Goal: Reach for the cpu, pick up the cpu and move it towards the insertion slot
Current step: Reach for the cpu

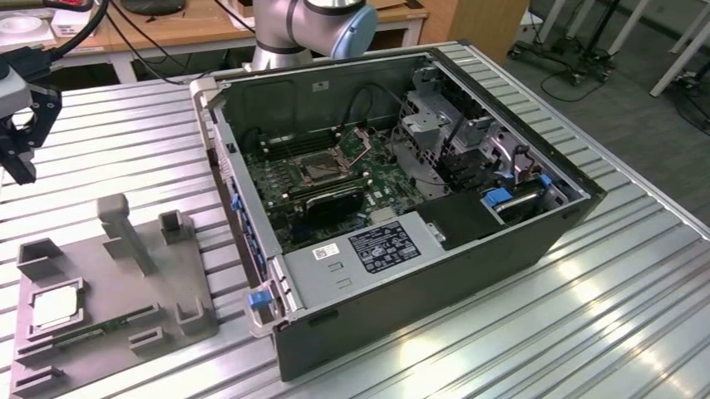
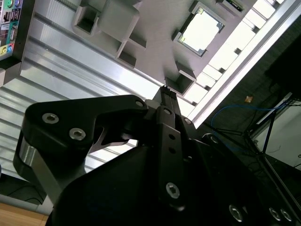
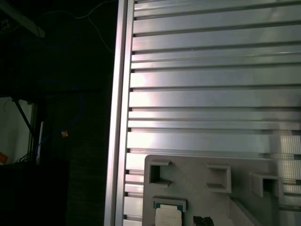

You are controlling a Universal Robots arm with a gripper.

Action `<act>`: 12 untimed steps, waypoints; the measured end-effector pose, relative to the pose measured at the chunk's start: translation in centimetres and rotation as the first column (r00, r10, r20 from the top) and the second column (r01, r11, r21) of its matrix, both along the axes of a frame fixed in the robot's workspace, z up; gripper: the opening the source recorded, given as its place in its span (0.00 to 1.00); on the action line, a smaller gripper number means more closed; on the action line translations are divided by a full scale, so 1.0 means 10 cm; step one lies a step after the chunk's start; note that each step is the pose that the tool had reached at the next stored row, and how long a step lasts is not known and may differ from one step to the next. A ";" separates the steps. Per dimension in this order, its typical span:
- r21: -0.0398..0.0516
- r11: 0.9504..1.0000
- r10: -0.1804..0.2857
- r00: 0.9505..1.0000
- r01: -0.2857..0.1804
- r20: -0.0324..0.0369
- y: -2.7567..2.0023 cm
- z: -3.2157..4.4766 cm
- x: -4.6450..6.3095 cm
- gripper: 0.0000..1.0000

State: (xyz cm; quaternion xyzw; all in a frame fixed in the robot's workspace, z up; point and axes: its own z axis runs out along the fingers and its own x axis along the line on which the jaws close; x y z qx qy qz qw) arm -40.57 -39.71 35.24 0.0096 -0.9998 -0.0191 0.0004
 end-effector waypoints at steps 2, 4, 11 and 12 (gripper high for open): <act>0.000 1.000 0.000 1.000 0.000 0.000 0.000 -0.001 0.00 0.11; 0.000 1.000 0.000 1.000 0.000 0.000 0.000 -0.002 0.00 0.11; 0.000 1.000 0.000 1.000 0.000 0.000 0.000 -0.003 -0.03 0.11; 0.000 1.000 0.000 1.000 0.000 0.000 0.000 -0.004 -0.03 0.11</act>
